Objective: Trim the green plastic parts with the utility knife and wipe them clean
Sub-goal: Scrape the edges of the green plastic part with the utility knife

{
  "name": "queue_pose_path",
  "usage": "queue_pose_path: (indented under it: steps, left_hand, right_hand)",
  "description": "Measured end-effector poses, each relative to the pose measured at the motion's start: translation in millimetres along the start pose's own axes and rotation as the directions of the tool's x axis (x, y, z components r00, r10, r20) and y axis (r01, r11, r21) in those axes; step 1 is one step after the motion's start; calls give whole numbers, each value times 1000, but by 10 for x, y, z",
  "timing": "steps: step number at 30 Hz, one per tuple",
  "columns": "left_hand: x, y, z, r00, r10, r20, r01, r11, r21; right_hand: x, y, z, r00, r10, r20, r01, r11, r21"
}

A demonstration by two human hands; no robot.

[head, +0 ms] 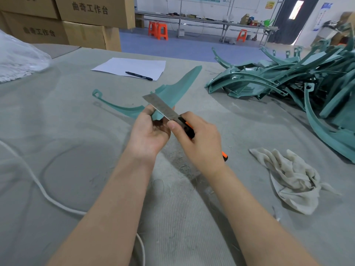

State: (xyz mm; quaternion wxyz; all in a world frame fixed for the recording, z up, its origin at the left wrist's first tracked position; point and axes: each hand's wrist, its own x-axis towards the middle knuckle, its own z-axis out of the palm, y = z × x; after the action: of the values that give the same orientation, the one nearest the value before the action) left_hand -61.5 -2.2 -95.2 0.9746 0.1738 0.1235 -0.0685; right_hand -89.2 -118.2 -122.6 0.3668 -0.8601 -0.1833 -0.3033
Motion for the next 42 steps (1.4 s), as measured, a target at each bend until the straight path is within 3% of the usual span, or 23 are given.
queue_pose_path:
  steps: [12,16,21,24,30,32,35,37,39,42]
  left_hand:
    - [-6,44,-18,999,29,29,-32,996,83]
    - [31,45,-27,985,172,-18,-166,967,193]
    - [52,0,-64,926,377,34,-356,834,422]
    - [11,-50,-32,896,423,134,-411,674,614]
    - [-90,-138,44,919,323,227,-358,437,825]
    - [-104,-148,42,929,197,315,-371,486,791]
    - [-122,-183,38,858,-49,512,-391,585,711]
    - [-135,-257,33,809,-140,571,-420,542,728]
    - [-127,-338,32,827,-81,556,-470,442,764]
    - [-66,-356,17,880,246,407,-473,363,802]
  right_hand:
    - [18,24,-18,995,-27,92,21,998,64]
    - [54,18,-93,994,21,106,-33,993,111]
    - [183,64,-295,950,302,-85,-249,890,382]
    - [213,152,-374,918,391,-62,-334,850,408]
    - [223,337,-429,852,514,94,-517,802,300]
    - [217,358,-440,844,510,170,-537,805,253]
    - [230,395,-453,797,571,196,-603,769,211]
    - [252,416,-472,781,602,166,-624,751,213]
    - [253,409,-488,787,597,157,-617,760,202]
    - [223,359,-478,825,544,152,-564,790,238]
